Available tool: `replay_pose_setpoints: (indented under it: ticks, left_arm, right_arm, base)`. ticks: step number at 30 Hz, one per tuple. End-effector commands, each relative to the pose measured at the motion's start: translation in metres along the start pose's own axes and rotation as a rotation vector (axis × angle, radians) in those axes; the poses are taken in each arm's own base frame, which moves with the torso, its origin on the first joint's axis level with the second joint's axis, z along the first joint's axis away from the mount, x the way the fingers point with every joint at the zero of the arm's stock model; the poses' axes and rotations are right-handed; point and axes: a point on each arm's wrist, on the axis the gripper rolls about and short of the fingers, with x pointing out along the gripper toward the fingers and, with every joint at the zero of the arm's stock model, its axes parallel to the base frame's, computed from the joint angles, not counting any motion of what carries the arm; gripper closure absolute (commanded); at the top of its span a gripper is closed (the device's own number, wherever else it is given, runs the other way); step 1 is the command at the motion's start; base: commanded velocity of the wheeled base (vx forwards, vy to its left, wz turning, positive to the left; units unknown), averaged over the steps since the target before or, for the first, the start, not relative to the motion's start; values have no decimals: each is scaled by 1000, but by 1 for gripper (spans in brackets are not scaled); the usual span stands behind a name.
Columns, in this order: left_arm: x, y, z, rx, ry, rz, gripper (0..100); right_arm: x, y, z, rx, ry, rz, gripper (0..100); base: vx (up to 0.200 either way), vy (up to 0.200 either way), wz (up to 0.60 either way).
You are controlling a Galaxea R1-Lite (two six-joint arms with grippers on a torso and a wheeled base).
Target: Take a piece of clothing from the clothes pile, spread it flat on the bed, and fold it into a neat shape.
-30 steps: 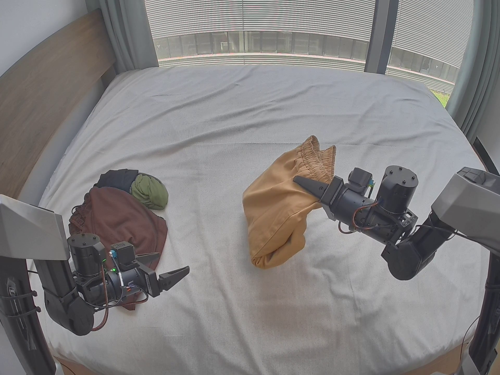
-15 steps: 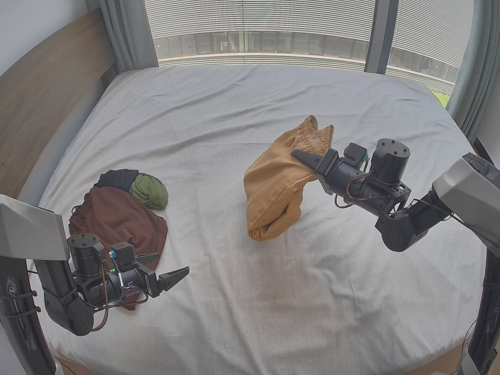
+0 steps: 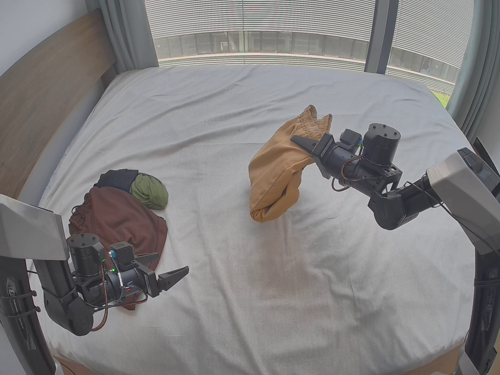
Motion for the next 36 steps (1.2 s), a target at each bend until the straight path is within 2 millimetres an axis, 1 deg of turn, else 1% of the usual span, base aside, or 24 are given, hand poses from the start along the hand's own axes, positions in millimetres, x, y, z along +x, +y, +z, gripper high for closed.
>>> replay_pose_setpoints:
  ticks: [1,5,11,15,18,20,22,23,24,25,26,27,28,31,34,36]
  left_arm:
    - [0,0,1,1,-2,-2,0]
    - [0,0,0,0,1,-2,0]
    - [0,0,-1,-1,3,-1,0]
    - [0,0,-1,-1,2,0,0]
    - [0,1,-1,-4,4,3,0]
    - [0,1,-1,-4,5,3,0]
    - [0,2,-2,-6,7,5,0]
    - [0,2,-2,-6,7,5,0]
    - [-1,1,-3,-8,11,5,0]
    - [-1,1,-3,-8,11,5,0]
    - [-2,1,-3,-10,14,5,0]
    - [-2,1,-3,-10,14,5,0]
    - [-2,1,-3,-8,11,5,0]
    - [-2,1,-3,-10,14,5,0]
    - [-2,0,-3,-8,12,3,0]
    - [-2,0,-3,-7,10,3,0]
  right_arm:
    - [9,-13,-5,4,5,-8,100]
    - [16,-20,-9,10,18,-19,100]
    - [34,-20,-3,4,11,-4,100]
    - [42,-20,1,-1,4,6,100]
    - [51,-33,-3,1,3,4,100]
    - [53,-47,-9,11,17,-23,100]
    - [55,-67,-20,20,36,-59,100]
    - [55,-67,-20,20,36,-59,100]
    - [53,-86,-25,5,44,-93,100]
    - [52,-89,-26,4,45,-98,100]
    - [48,-107,-31,-1,48,-133,100]
    - [47,-111,-33,0,49,-142,100]
    - [45,-124,-39,-1,41,-181,100]
    - [39,-133,-48,-1,34,-227,100]
    - [26,-145,-63,23,65,-279,100]
    - [21,-148,-67,22,65,-282,100]
  base:
    - [0,0,0]
    - [0,0,0]
    - [0,0,0]
    - [0,0,0]
    - [0,0,0]
    - [0,0,0]
    - [0,0,0]
    - [0,0,0]
    - [0,0,0]
    - [0,0,0]
    - [0,0,0]
    - [0,0,0]
    - [0,0,0]
    - [0,0,0]
    - [0,0,0]
    - [0,0,0]
